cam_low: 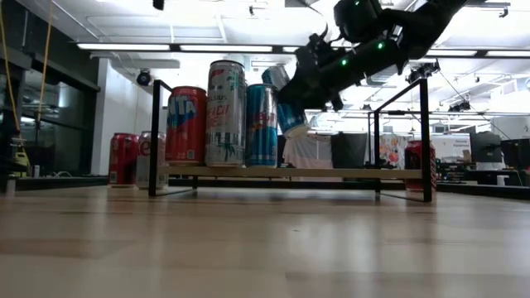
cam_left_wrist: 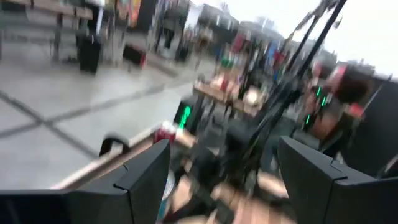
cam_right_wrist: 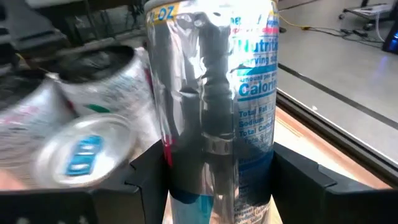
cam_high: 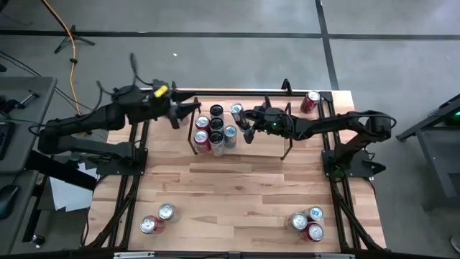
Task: Place canned beverage on shelf
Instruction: Put the left blue soda can on the shelf aligned with the other blue soda can
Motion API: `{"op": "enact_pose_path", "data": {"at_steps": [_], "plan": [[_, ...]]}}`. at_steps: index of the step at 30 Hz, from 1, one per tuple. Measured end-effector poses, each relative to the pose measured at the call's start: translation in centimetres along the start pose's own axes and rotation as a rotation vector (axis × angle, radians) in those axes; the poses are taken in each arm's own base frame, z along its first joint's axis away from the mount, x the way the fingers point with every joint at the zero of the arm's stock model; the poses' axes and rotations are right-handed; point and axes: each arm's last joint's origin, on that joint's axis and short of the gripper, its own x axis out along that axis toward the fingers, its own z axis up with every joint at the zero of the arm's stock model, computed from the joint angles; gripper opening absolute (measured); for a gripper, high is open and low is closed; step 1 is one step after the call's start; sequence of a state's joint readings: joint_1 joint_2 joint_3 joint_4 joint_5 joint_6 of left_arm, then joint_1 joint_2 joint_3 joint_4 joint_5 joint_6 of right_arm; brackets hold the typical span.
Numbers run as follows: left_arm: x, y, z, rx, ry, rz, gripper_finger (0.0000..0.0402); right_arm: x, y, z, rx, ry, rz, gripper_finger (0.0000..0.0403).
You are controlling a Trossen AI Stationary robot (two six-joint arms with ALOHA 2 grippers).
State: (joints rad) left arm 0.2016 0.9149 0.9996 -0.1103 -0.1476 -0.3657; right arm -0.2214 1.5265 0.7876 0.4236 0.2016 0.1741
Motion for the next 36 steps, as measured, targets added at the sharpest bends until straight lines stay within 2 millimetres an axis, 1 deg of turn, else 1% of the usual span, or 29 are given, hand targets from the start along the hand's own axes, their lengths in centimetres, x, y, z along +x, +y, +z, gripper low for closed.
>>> {"op": "enact_pose_path", "data": {"at_steps": [4, 9, 13, 19, 21, 24, 27, 29, 31, 36], "plan": [[2.7, -0.1, -1.3, 0.037, 0.193, -0.002, 0.0250, -1.4, 0.2, 1.0, -0.028, 0.000, 0.018, 0.0212], [6.8, -0.3, -2.6, 0.226, 0.401, -0.003, 0.0254, -2.9, 0.3, 1.9, -0.038, 0.006, 0.041, 0.0212], [9.6, -0.2, -2.0, 0.354, 0.466, 0.008, 0.0274, -3.5, 0.7, 2.2, -0.056, 0.001, 0.060, 0.0212], [13.0, 0.4, -1.4, 0.390, 0.528, 0.045, 0.0326, -3.7, 1.6, 2.0, -0.094, 0.003, 0.089, 0.0213], [13.8, 0.7, -1.5, 0.380, 0.557, 0.033, 0.0344, -3.8, 1.7, 2.0, -0.105, 0.002, 0.095, 0.0213], [14.8, 0.9, -1.9, 0.343, 0.596, -0.046, 0.0363, -3.8, 1.7, 2.0, -0.107, 0.001, 0.095, 0.0213], [15.1, 0.9, -2.2, 0.333, 0.630, -0.112, 0.0371, -3.8, 1.7, 2.0, -0.107, 0.000, 0.095, 0.0213], [15.1, 1.0, -2.5, 0.367, 0.650, -0.141, 0.0372, -3.8, 1.7, 2.0, -0.107, -0.001, 0.095, 0.0213], [15.2, 1.0, -2.7, 0.397, 0.661, -0.145, 0.0371, -3.8, 1.7, 2.0, -0.107, -0.001, 0.100, 0.0213], [16.0, 1.4, -3.1, 0.475, 0.641, -0.076, 0.0371, -3.8, 1.9, 2.0, -0.106, 0.001, 0.138, 0.0213]]}}
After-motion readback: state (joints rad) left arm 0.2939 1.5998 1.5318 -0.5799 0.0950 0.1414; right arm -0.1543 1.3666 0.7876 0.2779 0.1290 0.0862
